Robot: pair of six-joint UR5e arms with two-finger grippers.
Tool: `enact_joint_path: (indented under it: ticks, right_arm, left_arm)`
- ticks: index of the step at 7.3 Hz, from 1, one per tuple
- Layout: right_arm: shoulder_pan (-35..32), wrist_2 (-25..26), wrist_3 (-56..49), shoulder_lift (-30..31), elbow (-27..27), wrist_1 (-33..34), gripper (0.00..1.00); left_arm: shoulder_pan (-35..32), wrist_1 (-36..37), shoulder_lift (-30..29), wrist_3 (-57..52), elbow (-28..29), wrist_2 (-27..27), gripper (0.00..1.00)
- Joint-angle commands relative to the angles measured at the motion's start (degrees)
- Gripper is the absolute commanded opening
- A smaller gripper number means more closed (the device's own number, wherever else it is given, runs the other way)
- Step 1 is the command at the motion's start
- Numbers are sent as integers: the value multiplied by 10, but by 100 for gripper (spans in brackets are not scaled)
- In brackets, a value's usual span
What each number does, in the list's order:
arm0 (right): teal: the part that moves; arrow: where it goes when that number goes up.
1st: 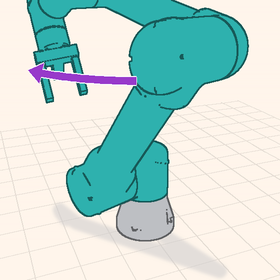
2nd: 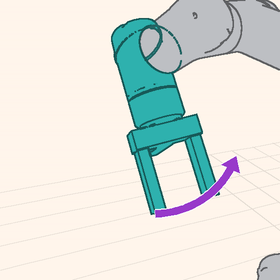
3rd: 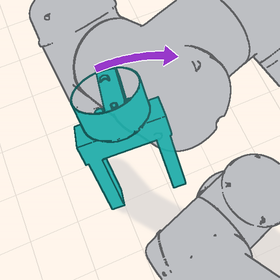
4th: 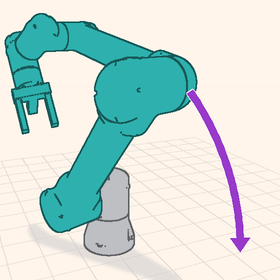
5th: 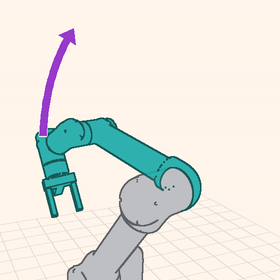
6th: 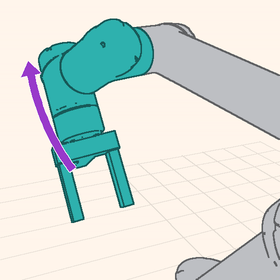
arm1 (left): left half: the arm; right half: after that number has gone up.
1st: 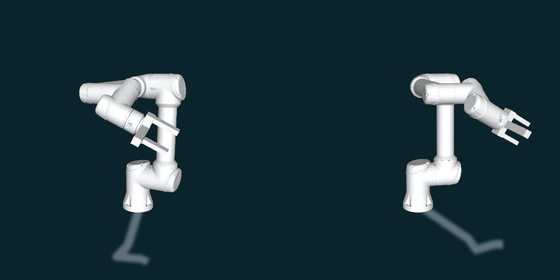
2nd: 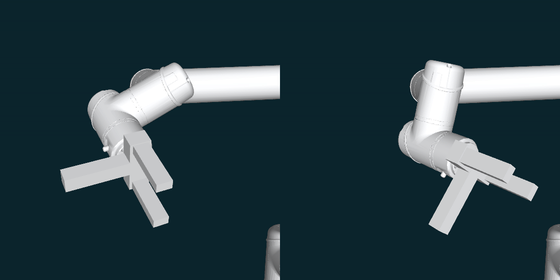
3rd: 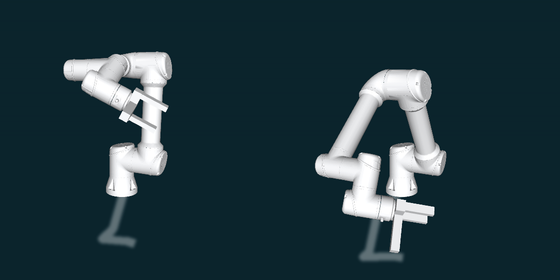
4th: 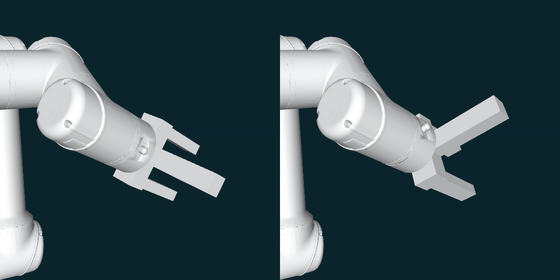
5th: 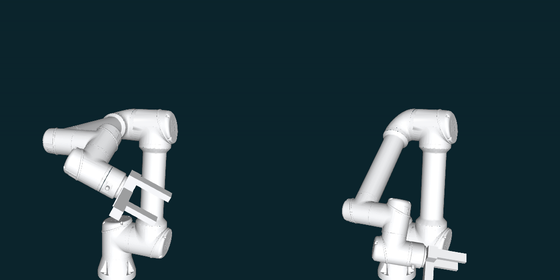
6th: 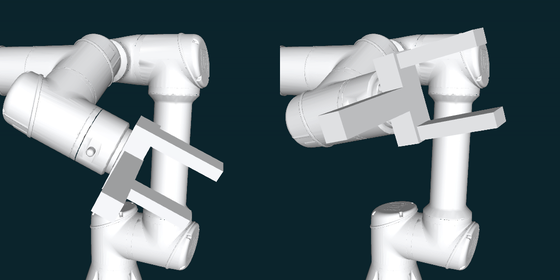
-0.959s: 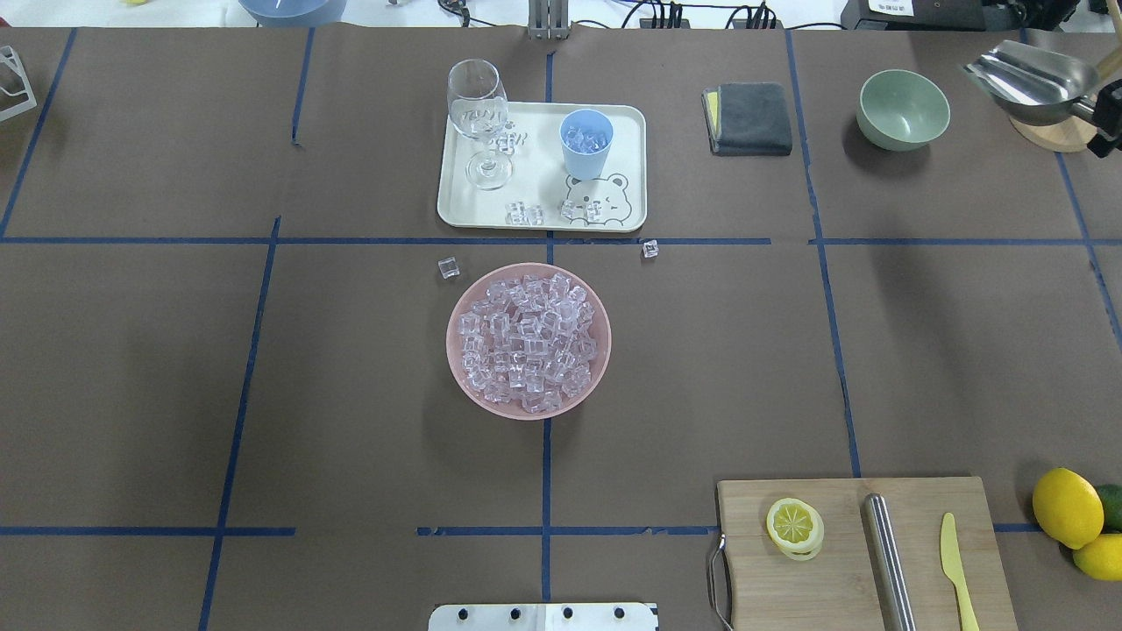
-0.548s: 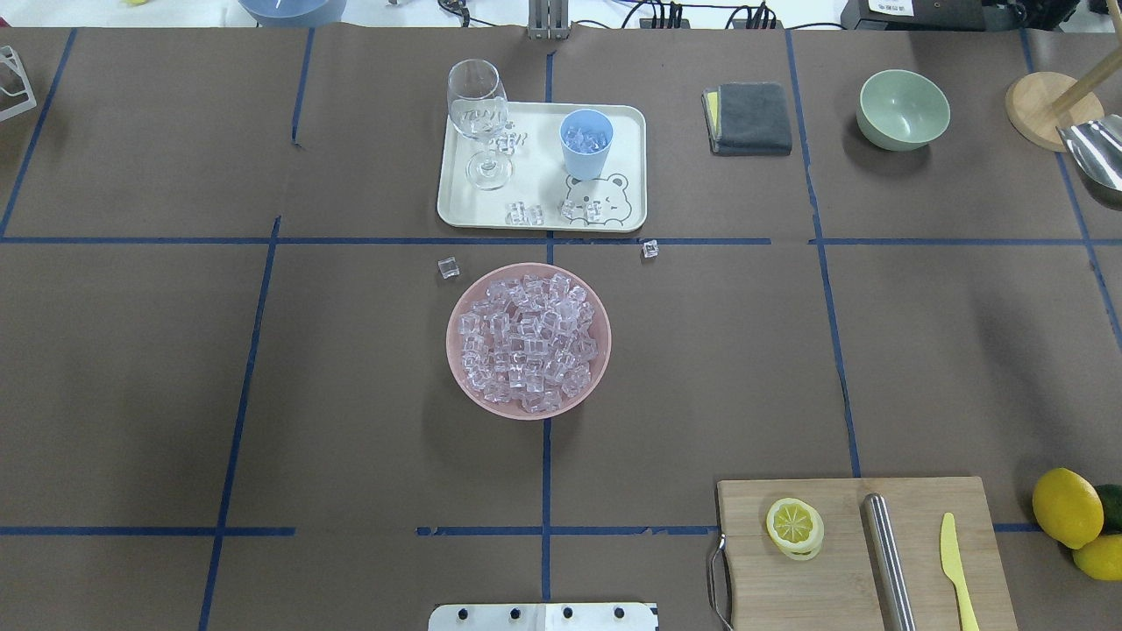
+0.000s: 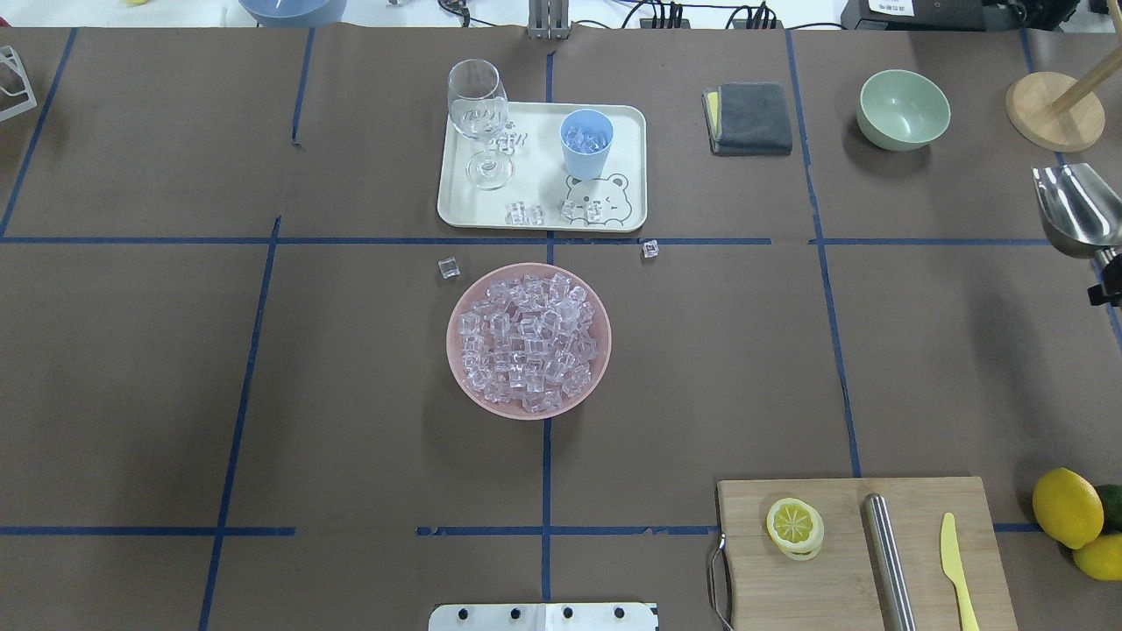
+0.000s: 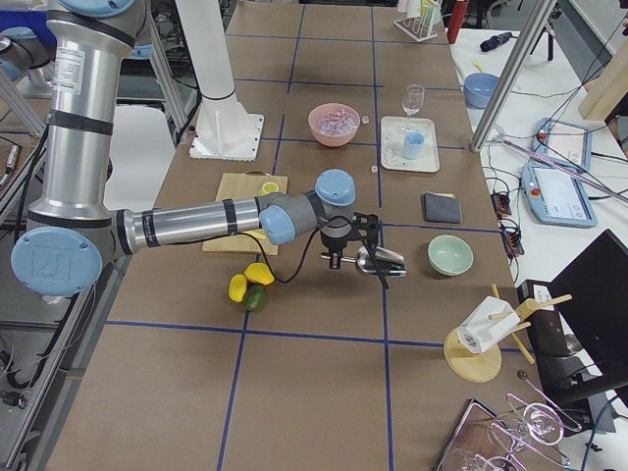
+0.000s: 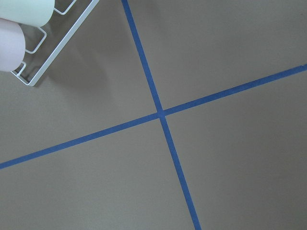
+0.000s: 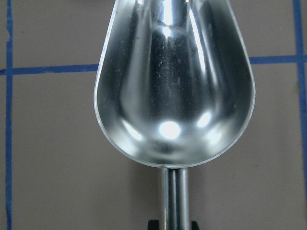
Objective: Put ice in cup with scoop
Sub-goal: 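Lower the scoop onto the table and open the right gripper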
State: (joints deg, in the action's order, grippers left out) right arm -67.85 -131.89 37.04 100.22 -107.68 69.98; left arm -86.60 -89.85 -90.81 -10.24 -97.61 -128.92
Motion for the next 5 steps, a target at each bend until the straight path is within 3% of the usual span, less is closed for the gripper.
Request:
enact_joint_path:
  ticks: [1, 5]
  right_arm:
    - [87, 2, 121, 6, 9, -74, 0]
    - [161, 2, 153, 9, 23, -77, 0]
  left_arm:
    - [-1, -2, 0, 0, -1, 0, 100]
    - [-1, -5, -1, -1, 0, 1, 100]
